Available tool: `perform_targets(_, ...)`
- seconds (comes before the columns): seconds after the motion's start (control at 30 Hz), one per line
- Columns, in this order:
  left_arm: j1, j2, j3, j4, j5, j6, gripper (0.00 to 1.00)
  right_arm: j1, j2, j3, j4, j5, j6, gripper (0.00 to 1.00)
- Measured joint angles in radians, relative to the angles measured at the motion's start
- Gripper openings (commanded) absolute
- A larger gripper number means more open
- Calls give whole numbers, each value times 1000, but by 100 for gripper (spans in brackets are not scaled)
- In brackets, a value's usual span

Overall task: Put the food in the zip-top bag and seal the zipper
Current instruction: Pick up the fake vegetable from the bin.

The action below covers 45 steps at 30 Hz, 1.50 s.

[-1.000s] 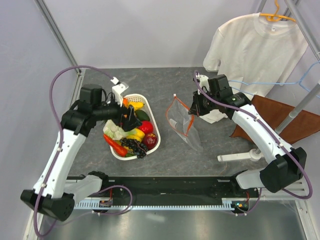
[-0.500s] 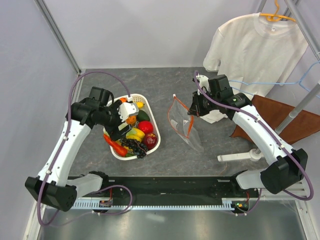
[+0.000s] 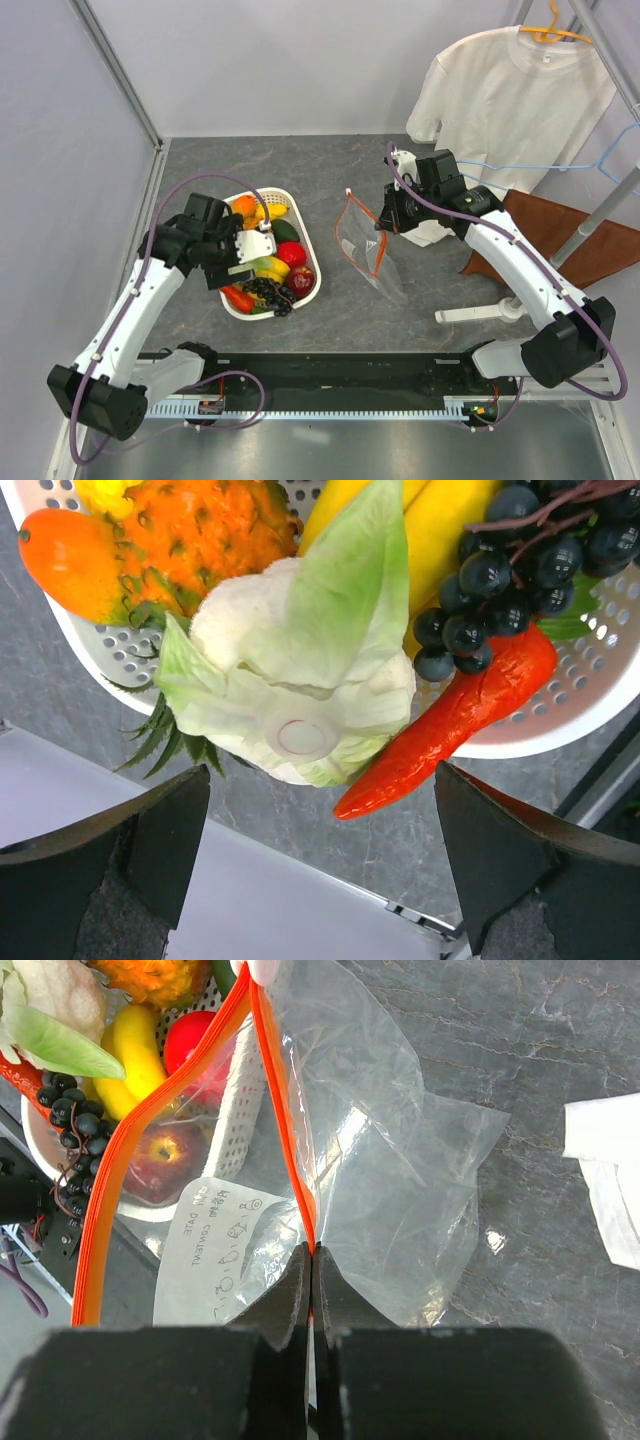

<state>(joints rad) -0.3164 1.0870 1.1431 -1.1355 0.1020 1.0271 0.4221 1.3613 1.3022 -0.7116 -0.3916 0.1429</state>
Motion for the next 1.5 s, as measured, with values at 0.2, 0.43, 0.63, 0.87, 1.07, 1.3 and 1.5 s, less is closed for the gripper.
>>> perform_targets(0.2,-18,-119,-150,112,-39,43,100,1,4,0,0,0,-2,0)
perform_targets(0.43,-36,-236,-279,232,-48,48,100,2,15,0,0,0,-2,0)
perform_targets(0.63,-46,-253,-343,294,-48,48,100,2,24,0,-1,0,-3,0)
perform_targets(0.87,-46,-221,-391,372,-50,47,100,2,28,2,-3,0,-10,0)
perform_targets(1.07,-46,-181,-414,441,-70,47,100,2,32,12,-8,1,-17,0)
perform_targets(1.3,-50,-127,-414,510,-93,50,100,2,48,29,-8,1,-18,0)
perform_targets(1.5,-50,-99,-423,565,-104,71,88,2,48,30,-8,0,-18,0)
